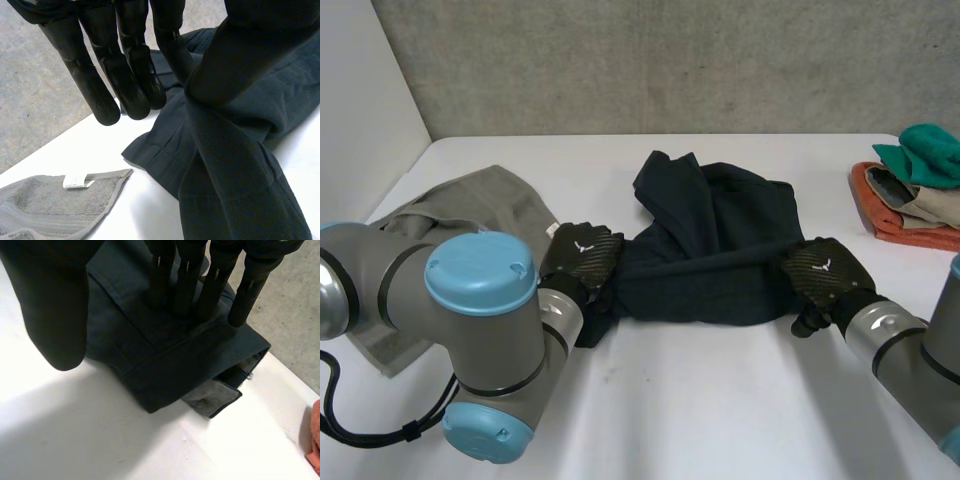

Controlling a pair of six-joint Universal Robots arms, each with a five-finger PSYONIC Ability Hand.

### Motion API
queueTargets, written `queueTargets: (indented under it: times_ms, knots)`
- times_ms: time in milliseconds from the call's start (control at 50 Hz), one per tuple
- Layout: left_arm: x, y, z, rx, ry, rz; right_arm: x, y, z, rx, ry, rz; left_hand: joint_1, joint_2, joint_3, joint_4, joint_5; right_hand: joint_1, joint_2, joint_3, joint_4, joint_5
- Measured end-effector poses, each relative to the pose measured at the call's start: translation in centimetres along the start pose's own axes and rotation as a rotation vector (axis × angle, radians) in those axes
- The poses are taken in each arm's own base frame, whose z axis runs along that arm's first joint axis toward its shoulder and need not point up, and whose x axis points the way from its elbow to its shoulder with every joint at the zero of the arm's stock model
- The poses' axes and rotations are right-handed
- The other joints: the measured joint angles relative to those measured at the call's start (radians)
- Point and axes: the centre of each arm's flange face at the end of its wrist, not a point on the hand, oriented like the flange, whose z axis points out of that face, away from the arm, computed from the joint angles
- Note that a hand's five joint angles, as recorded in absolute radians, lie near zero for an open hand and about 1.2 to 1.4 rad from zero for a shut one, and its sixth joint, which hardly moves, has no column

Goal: Fold the laundry.

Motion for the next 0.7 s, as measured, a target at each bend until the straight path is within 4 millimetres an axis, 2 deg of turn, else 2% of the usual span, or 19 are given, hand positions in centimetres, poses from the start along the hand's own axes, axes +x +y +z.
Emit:
queueTargets:
  times_ms: [200,280,300,320,360,400,420,440,500,580,700]
  knots:
    - [0.1,0.4,0.1,-0.005,0.002,0.0,0.6,1.4,3.2,0.008,0.042,-0.025,0.0,0.0,0.0,0.0,0.0,0.006,0.009,0.013,0.012,0.031]
    - [0.2,0.5,0.1,-0.008,0.003,0.0,0.7,2.0,4.4,0.025,0.056,-0.054,-0.004,-0.04,-0.038,-0.042,-0.02,0.111,0.15,0.151,0.153,0.176]
    - [0.2,0.6,0.1,-0.01,0.004,0.0,0.7,2.1,4.6,0.029,0.059,-0.061,-0.106,-0.158,-0.155,-0.161,-0.133,0.166,0.217,0.222,0.224,0.25]
    - [0.3,0.7,0.1,-0.011,0.004,0.0,0.7,2.2,5.1,0.037,0.065,-0.075,-0.347,-0.382,-0.362,-0.372,-0.347,0.274,0.341,0.34,0.343,0.364]
    - [0.3,0.8,0.1,-0.014,0.005,0.0,0.8,2.3,5.5,0.044,0.072,-0.089,-0.533,-0.562,-0.552,-0.555,-0.531,0.435,0.516,0.526,0.539,0.548]
    - [0.3,0.8,0.1,-0.017,0.005,0.001,0.9,2.4,5.9,0.05,0.081,-0.103,-0.533,-0.562,-0.552,-0.555,-0.531,0.54,0.628,0.639,0.652,0.649]
    - [0.3,0.8,0.1,-0.018,0.005,0.0,1.0,2.4,6.1,0.054,0.088,-0.111,-0.639,-0.679,-0.671,-0.688,-0.667,0.554,0.646,0.667,0.682,0.666]
    - [0.3,0.8,0.0,-0.02,0.004,0.0,1.1,2.3,6.2,0.057,0.094,-0.117,-0.664,-0.721,-0.706,-0.727,-0.704,0.554,0.646,0.671,0.688,0.668]
    - [0.2,0.7,-0.2,-0.024,0.0,0.0,1.4,2.1,6.3,0.057,0.105,-0.122,-0.759,-0.824,-0.815,-0.836,-0.814,0.559,0.646,0.671,0.693,0.668]
    - [-0.1,0.6,-0.6,-0.031,-0.007,-0.001,1.5,1.8,5.8,0.045,0.104,-0.116,-0.77,-0.846,-0.842,-0.859,-0.845,0.56,0.646,0.675,0.694,0.668]
    - [-0.6,0.8,-1.7,-0.074,-0.005,-0.006,1.6,0.6,3.8,0.0,0.075,-0.09,-0.77,-0.847,-0.842,-0.859,-0.845,0.56,0.65,0.69,0.697,0.668]
